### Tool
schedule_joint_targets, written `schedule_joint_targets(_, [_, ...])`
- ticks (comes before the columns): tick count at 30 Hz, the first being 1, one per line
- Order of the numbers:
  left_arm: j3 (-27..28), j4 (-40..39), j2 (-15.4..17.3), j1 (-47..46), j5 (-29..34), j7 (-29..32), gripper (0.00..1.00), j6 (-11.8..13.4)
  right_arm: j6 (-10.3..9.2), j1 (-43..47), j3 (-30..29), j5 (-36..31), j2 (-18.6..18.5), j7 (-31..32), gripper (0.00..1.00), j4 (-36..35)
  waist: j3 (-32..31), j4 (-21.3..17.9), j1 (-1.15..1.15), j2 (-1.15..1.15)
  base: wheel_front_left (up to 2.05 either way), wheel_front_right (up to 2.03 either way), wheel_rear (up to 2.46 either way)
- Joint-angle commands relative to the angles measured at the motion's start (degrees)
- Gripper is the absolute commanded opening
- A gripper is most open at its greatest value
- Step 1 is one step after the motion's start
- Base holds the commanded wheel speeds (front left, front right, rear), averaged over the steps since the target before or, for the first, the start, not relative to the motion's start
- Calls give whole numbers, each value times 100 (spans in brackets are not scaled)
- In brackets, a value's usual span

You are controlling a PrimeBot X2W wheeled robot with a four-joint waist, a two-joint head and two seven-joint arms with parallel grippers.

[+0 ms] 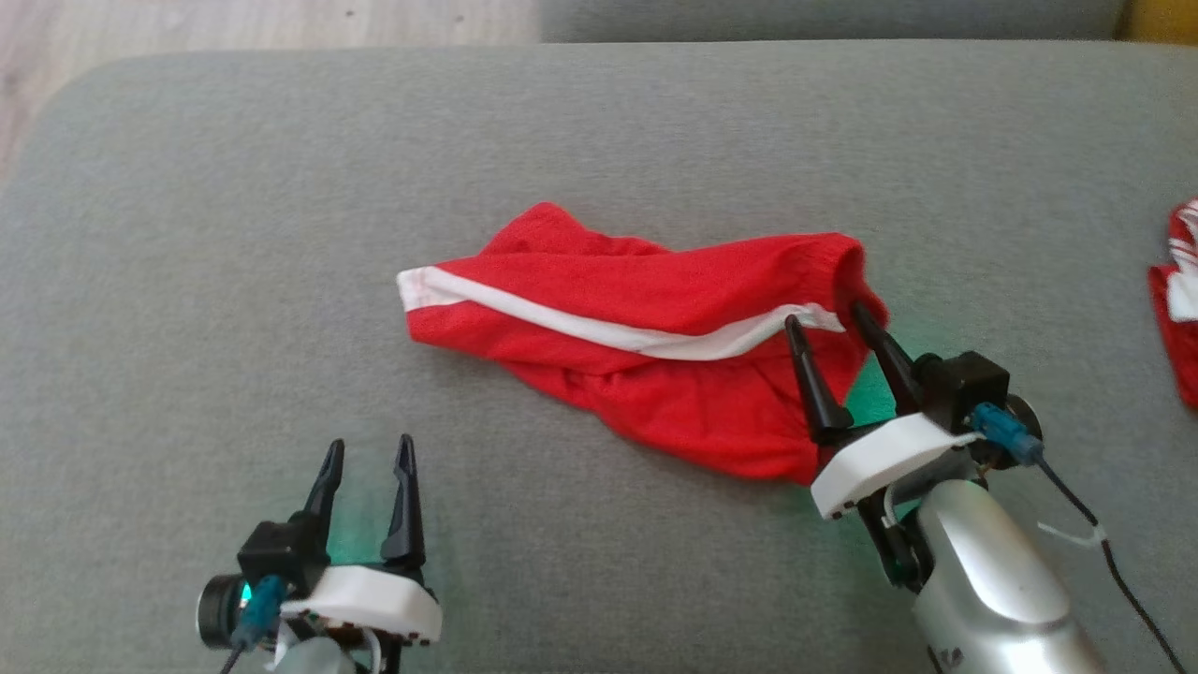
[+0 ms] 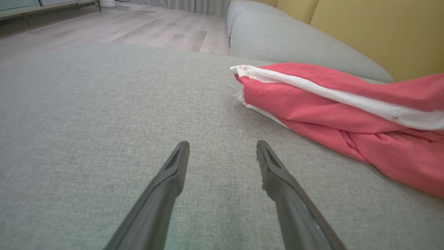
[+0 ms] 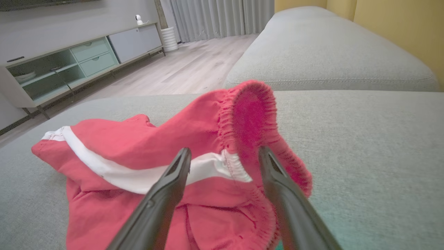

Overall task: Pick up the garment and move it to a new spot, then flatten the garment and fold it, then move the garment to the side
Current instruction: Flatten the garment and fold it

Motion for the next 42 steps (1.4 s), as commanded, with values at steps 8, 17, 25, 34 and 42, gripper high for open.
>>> schedule_joint_targets(8, [-94, -307, 42, 11, -121, -47, 100, 144, -4, -311, 86, -72, 5, -37, 0, 224, 32, 229, 0, 0, 0, 0, 0])
schedule_joint_targets(17, [6, -308, 42, 279, -163, -47, 100, 154, -4, 44, 385, 1356, -14, -37, 0, -551, -320, -182, 0, 0, 0, 0, 0])
schedule_joint_targets(25, [-45, -268, 41, 460, -290, -47, 100, 197, -4, 471, 749, 3598, -770, 779, 0, -1201, -619, -542, 0, 0, 0, 0, 0])
schedule_joint_targets(34, [-8, -253, 41, 651, -260, -47, 100, 200, -4, 895, 576, 2868, -1204, 407, 100, -102, -695, -452, 0, 0, 0, 0, 0])
schedule_joint_targets(42, [186, -527, 41, 662, 40, -47, 100, 401, -4, 654, -599, 375, -580, -33, 100, -823, -719, -391, 0, 0, 0, 0, 0])
